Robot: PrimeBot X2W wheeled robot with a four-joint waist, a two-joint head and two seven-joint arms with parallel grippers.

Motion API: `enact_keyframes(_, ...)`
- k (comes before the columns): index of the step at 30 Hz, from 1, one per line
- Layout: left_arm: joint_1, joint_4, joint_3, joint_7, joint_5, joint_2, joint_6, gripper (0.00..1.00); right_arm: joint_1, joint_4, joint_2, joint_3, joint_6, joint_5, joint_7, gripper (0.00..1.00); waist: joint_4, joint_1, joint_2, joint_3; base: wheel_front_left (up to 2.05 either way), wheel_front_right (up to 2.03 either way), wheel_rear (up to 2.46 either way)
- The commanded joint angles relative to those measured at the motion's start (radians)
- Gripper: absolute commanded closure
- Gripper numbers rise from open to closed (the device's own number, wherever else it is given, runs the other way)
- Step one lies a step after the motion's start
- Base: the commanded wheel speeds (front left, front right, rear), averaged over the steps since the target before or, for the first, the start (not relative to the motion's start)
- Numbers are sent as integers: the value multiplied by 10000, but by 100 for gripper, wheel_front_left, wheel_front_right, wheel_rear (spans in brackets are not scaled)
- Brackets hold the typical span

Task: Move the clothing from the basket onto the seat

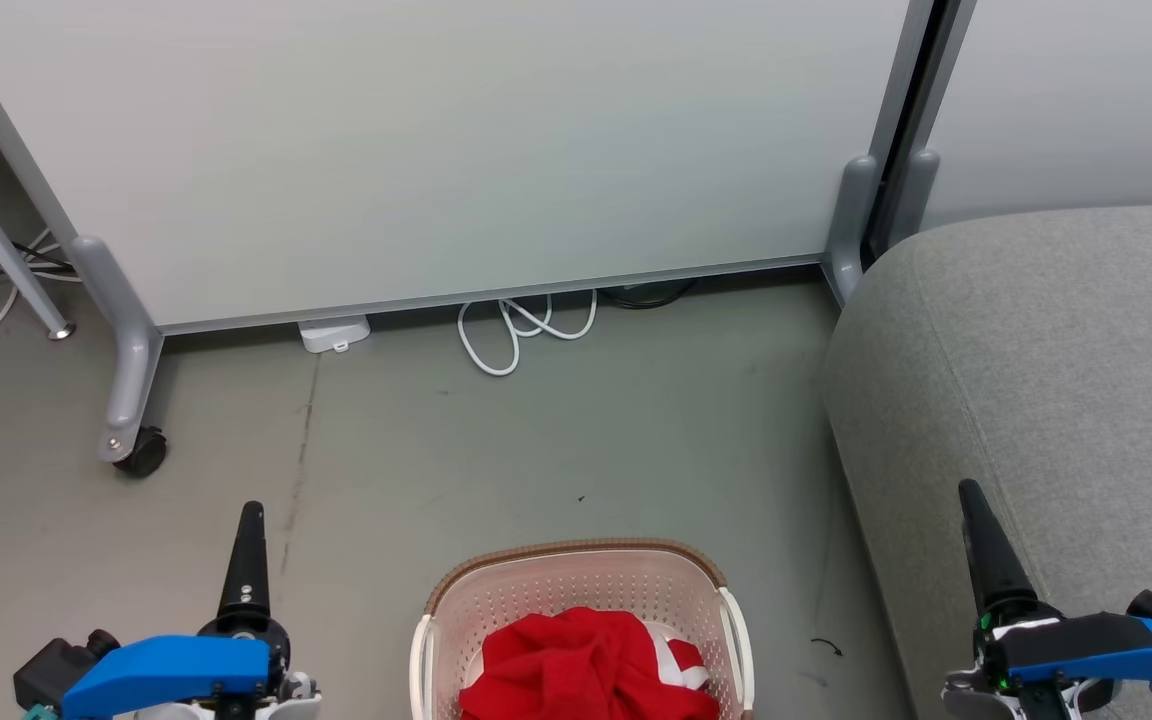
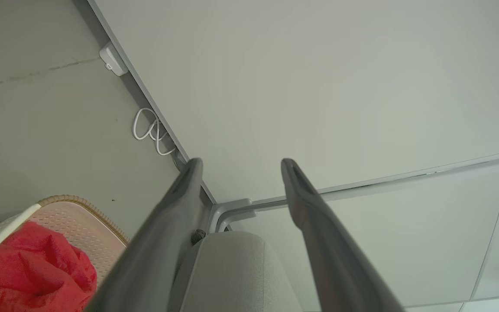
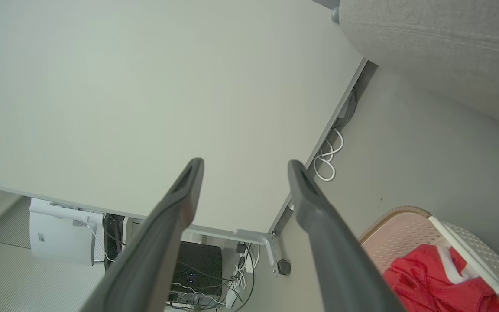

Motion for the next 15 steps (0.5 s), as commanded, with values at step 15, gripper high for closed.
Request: enact_keyframes(15, -329, -139, -555, -582, 3327, 202, 54, 0, -338, -313, -67, 259, 24, -3491, -583, 0, 36, 0, 0, 46, 0, 0, 0)
